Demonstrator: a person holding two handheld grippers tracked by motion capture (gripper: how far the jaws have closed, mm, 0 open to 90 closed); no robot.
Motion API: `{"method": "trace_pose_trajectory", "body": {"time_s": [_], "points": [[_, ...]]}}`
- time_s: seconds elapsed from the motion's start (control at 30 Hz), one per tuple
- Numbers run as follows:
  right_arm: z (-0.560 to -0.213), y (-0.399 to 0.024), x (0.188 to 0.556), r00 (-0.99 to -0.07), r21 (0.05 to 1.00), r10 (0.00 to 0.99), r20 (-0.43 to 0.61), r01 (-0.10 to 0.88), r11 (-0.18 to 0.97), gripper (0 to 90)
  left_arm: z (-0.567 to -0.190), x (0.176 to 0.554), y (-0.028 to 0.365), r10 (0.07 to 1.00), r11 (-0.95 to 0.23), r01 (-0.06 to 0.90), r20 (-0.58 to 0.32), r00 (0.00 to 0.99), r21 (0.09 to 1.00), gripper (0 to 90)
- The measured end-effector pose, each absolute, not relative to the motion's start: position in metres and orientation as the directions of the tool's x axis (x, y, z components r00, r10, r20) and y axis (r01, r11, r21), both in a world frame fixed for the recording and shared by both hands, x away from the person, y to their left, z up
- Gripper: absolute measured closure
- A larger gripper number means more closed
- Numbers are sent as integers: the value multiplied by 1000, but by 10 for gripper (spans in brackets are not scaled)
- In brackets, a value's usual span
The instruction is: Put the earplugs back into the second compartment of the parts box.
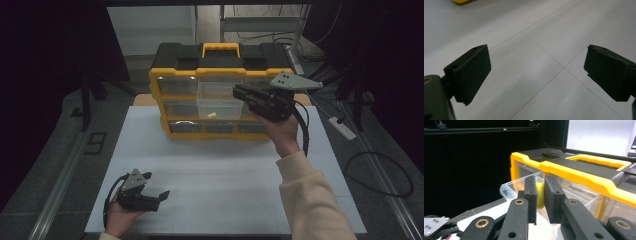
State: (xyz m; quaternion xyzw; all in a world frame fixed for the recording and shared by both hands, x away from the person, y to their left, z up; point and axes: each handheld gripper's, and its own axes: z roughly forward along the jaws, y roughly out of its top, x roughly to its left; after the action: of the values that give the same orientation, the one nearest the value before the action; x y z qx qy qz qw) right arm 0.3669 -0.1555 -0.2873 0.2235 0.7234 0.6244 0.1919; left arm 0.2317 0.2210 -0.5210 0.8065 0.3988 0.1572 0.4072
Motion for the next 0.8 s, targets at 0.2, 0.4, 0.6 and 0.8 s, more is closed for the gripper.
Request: {"method": "trace_pose_trajectory", "body": {"time_s": [0.2, 0.4, 0.6, 0.8], "points": [[-287, -145, 383, -806, 986, 591, -9, 90, 139, 796, -521, 232, 221, 773, -347, 516, -73, 631, 783, 71], [-293, -136, 388, -780, 982, 622, -63, 64, 180, 485, -521, 231, 221, 771, -349, 515, -72, 633, 783, 71], [-289, -153, 376, -783, 983, 619, -56, 66, 171, 288, -521, 231, 221, 772, -349, 514, -70, 631, 783, 71], [-294, -182, 349, -786, 982, 613, -75, 50, 183, 241, -521, 231, 220, 772, -353, 515, -69, 632, 781, 71]]}}
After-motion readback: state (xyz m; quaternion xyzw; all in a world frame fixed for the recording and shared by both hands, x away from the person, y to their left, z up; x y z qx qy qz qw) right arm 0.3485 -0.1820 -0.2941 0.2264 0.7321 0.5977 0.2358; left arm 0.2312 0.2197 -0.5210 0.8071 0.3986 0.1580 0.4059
